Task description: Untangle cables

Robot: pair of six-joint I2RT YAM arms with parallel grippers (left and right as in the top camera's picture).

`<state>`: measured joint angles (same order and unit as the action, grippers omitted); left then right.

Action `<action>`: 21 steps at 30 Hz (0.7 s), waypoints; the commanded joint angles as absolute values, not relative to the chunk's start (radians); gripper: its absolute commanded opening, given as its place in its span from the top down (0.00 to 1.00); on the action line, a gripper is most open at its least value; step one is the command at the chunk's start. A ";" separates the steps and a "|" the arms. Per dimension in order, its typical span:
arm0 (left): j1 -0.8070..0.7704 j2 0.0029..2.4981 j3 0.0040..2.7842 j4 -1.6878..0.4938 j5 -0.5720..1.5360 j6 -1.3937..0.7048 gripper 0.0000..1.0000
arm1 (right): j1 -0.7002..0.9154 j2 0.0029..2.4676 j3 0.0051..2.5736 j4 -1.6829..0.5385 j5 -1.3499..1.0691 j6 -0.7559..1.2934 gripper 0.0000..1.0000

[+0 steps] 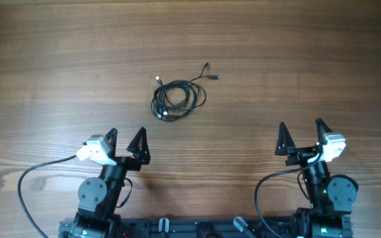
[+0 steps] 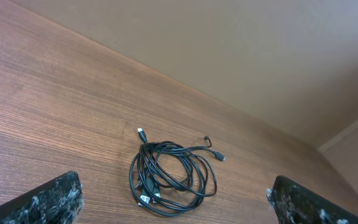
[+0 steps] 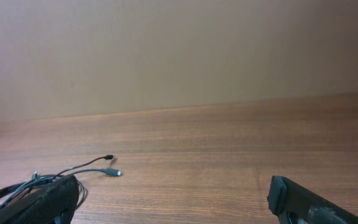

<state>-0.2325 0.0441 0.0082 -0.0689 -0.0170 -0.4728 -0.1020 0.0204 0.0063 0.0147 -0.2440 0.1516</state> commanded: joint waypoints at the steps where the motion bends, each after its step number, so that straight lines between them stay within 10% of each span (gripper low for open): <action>1: -0.227 0.041 0.006 -0.072 -0.009 -0.456 0.00 | -0.104 0.024 0.005 0.020 -0.260 0.141 0.00; 21: -0.226 0.041 0.006 0.072 -0.084 -0.449 0.00 | -0.104 0.025 0.005 0.020 -0.260 0.141 0.00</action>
